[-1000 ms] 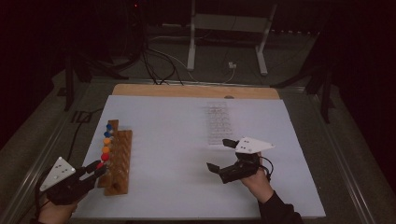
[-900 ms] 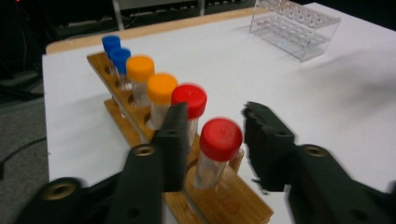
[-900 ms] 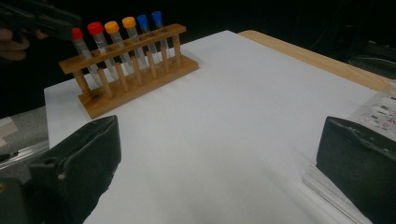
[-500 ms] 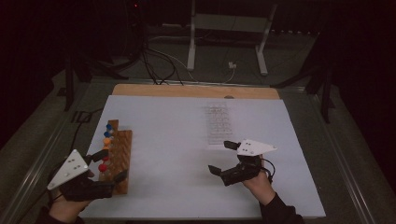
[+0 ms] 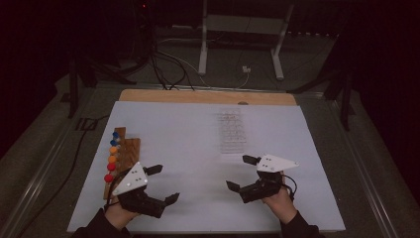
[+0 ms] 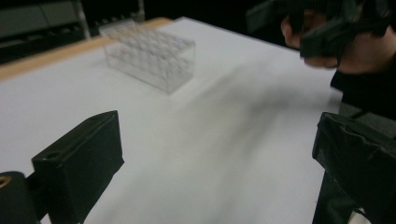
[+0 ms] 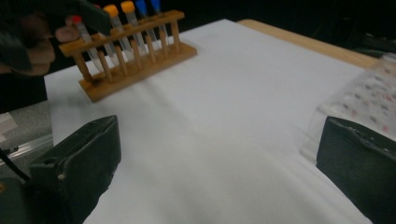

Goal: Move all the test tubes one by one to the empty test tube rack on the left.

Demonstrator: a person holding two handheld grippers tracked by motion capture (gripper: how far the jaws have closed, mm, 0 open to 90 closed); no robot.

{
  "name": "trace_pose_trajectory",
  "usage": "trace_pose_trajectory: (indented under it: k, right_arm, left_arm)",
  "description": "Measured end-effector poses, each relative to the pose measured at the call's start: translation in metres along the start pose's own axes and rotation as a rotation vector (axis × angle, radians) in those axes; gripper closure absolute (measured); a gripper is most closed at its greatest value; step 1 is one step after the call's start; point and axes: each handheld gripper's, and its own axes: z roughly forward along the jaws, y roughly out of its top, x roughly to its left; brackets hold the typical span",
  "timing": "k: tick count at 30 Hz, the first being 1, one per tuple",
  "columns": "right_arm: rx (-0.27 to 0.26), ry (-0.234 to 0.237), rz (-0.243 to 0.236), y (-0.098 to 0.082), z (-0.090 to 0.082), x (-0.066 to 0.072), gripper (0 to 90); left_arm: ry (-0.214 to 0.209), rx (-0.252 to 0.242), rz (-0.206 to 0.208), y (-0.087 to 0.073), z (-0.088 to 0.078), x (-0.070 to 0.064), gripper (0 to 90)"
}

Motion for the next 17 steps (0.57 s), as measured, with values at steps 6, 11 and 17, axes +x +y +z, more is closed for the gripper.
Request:
trace_pose_trajectory:
  k: [6,11,17]
  right_arm:
    - [0.033,-0.013,0.014,-0.019,-0.003,-0.002,0.0]
    - [0.087,-0.055,-0.025,-0.03,0.003,-0.003,0.0]
    - [0.127,-0.078,-0.04,-0.036,0.008,-0.004,0.0]
  left_arm:
    - [0.0,0.028,-0.03,-0.019,0.021,0.001,2.3]
    - [0.029,0.044,-0.001,-0.029,0.026,0.001,2.3]
    - [0.02,0.057,0.019,-0.032,0.027,-0.002,2.3]
